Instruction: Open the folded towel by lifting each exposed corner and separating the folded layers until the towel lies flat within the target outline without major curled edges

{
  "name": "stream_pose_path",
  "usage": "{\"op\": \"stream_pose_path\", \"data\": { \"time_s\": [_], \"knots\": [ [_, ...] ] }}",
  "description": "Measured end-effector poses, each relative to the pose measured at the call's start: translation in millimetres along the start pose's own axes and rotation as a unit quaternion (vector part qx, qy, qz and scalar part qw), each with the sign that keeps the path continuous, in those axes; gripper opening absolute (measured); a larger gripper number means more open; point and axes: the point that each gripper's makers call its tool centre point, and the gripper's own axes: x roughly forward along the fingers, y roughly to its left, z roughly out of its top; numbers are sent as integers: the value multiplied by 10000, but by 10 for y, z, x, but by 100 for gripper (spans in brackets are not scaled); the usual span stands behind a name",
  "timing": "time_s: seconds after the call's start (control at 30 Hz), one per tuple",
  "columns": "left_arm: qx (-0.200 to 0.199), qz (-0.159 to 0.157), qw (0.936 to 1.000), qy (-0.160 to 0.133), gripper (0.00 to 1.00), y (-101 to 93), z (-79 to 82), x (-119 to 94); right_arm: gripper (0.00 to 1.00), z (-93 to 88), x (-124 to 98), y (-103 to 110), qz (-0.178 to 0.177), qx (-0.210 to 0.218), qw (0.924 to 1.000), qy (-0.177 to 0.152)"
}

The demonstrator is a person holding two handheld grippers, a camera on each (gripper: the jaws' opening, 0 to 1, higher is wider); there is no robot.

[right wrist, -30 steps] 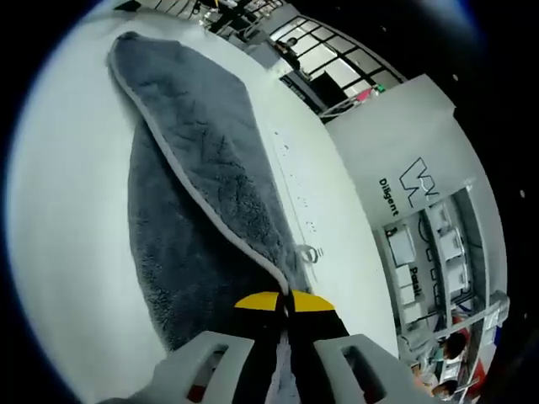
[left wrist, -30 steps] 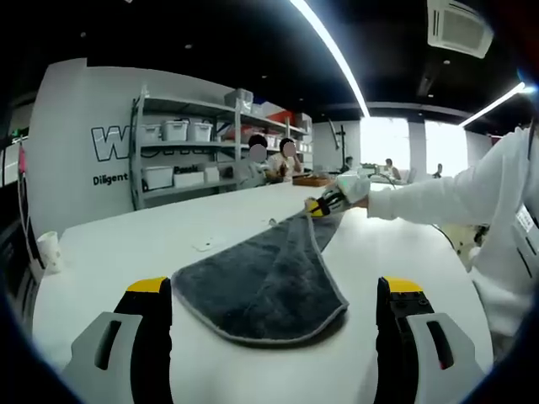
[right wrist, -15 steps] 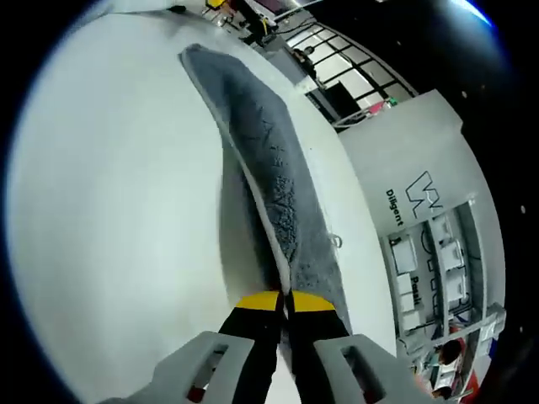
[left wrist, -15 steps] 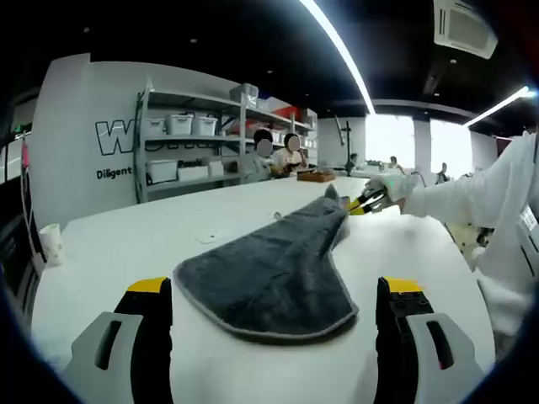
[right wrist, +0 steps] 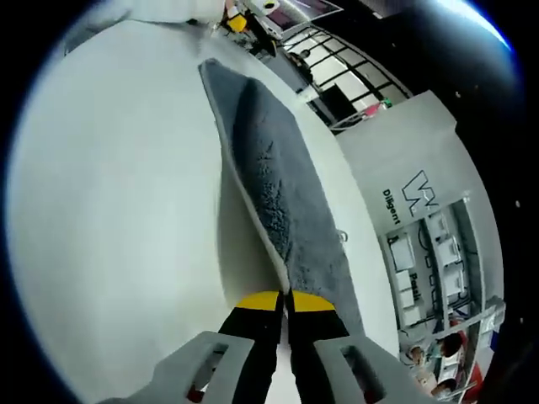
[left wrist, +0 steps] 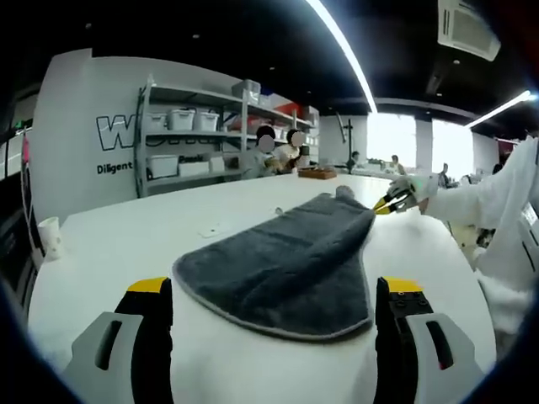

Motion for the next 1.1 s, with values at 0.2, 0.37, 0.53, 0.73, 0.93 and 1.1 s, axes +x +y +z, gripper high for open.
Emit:
{"op": "stream_pose_path", "data": {
  "time_s": [0.2, 0.37, 0.53, 0.73, 0.93, 1.1],
  "knots": [
    [-10, -13, 10000, 37, 99, 7, -20, 14, 0, 98, -123, 154, 1, 8, 10000, 12],
    [-1, -17, 10000, 55, 99, -3, -29, 19, 0, 140, -219, 230, -16, -69, 9999, 78],
    [6, -19, 10000, 64, 99, 10, -27, 23, 0, 165, -318, 349, 44, -11, 9999, 122],
    [9, -28, 10000, 73, 99, 6, -33, 29, 0, 210, -395, 514, 202, -20, 9997, 129],
    [3, -17, 10000, 93, 99, 13, -44, 30, 0, 191, -474, 607, 309, 206, 9992, 161],
    [7, -38, 9999, 101, 99, 0, -49, 41, 0, 182, -526, 630, 425, 1128, 9926, -123]
  ]
}}
